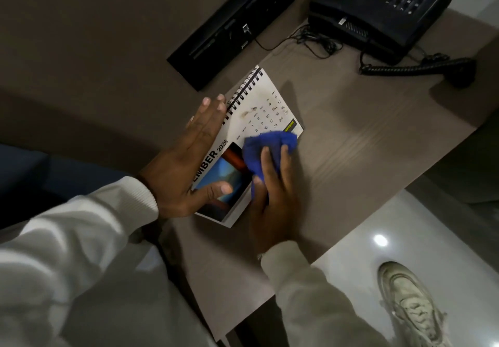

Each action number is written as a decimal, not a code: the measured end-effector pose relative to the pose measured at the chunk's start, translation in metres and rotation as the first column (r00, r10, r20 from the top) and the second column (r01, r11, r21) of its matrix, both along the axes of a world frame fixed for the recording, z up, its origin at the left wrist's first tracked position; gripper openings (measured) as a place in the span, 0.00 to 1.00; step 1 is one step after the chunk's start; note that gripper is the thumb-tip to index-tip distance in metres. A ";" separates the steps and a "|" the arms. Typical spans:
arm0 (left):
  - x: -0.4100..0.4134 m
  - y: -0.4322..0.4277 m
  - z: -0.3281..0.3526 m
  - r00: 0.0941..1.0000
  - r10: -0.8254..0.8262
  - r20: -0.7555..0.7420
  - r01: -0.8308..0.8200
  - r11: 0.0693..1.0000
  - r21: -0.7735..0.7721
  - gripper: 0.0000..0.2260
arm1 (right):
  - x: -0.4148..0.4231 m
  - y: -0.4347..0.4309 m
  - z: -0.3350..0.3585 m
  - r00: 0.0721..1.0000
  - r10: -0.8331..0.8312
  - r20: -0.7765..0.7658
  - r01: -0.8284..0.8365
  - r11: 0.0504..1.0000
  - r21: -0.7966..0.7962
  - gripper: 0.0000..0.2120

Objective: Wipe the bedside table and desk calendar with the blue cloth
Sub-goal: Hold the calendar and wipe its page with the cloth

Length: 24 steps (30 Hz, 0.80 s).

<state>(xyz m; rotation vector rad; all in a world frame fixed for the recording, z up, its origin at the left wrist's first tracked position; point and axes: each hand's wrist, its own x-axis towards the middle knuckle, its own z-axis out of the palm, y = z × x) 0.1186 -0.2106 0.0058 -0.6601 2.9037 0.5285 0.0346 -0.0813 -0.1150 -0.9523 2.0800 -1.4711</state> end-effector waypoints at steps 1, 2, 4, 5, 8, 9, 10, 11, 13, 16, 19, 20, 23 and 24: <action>0.000 0.000 0.000 1.000 -0.005 -0.002 0.005 1.000 0.000 0.46 | 0.004 0.004 0.000 0.999 0.032 -0.007 -0.032 0.999 0.003 0.22; 0.000 0.000 0.000 1.000 -0.013 -0.004 0.013 1.000 -0.002 0.46 | 0.006 0.004 0.003 0.999 0.051 -0.013 -0.052 0.998 -0.026 0.22; 0.000 -0.001 0.000 1.000 -0.026 -0.011 0.026 1.000 -0.004 0.46 | 0.004 -0.006 0.014 0.999 0.049 -0.023 -0.051 0.988 -0.147 0.20; 0.000 -0.002 -0.001 0.999 -0.029 -0.014 0.029 1.000 -0.003 0.46 | 0.001 -0.013 0.019 0.999 0.023 -0.038 -0.031 0.977 -0.210 0.19; 0.001 -0.002 -0.003 1.000 -0.023 -0.011 0.023 1.000 -0.010 0.46 | -0.023 -0.038 0.025 0.992 -0.114 -0.047 0.099 0.963 -0.252 0.19; 0.002 -0.001 -0.003 1.000 -0.018 -0.008 0.018 1.000 -0.012 0.45 | -0.031 -0.042 0.025 0.986 -0.162 -0.027 0.152 0.965 -0.215 0.19; 0.002 -0.002 -0.003 1.000 -0.013 -0.010 0.013 1.000 -0.012 0.45 | -0.036 -0.042 0.023 0.979 -0.202 -0.002 0.199 0.965 -0.170 0.19; 0.003 -0.002 -0.003 1.000 -0.009 -0.012 0.009 1.000 -0.010 0.45 | -0.038 -0.038 0.020 0.975 -0.224 0.013 0.224 0.966 -0.128 0.19; 0.004 -0.003 -0.003 1.000 -0.002 -0.012 0.002 1.000 -0.008 0.46 | -0.028 -0.022 0.014 0.984 -0.175 -0.006 0.174 0.982 -0.072 0.19; 0.003 -0.005 -0.002 1.000 -0.008 0.005 0.008 1.000 -0.019 0.46 | -0.003 -0.001 0.014 0.999 -0.011 -0.044 0.008 0.998 -0.064 0.20; 0.003 -0.005 -0.003 0.999 -0.034 -0.001 0.034 0.999 -0.032 0.46 | -0.005 -0.016 0.029 0.999 -0.051 0.015 0.053 0.978 -0.204 0.19; 0.003 -0.005 -0.003 0.999 -0.033 -0.003 0.032 0.999 -0.029 0.45 | -0.012 -0.027 0.036 0.995 -0.092 0.040 0.098 0.967 -0.236 0.19; 0.004 -0.006 -0.005 1.000 0.014 0.008 -0.014 1.000 0.001 0.46 | -0.039 -0.056 0.048 0.970 -0.218 0.104 0.234 0.953 -0.189 0.19; 0.005 -0.006 -0.005 0.999 0.034 0.014 -0.034 0.999 0.007 0.47 | -0.047 -0.058 0.047 0.961 -0.246 0.125 0.263 0.953 -0.151 0.19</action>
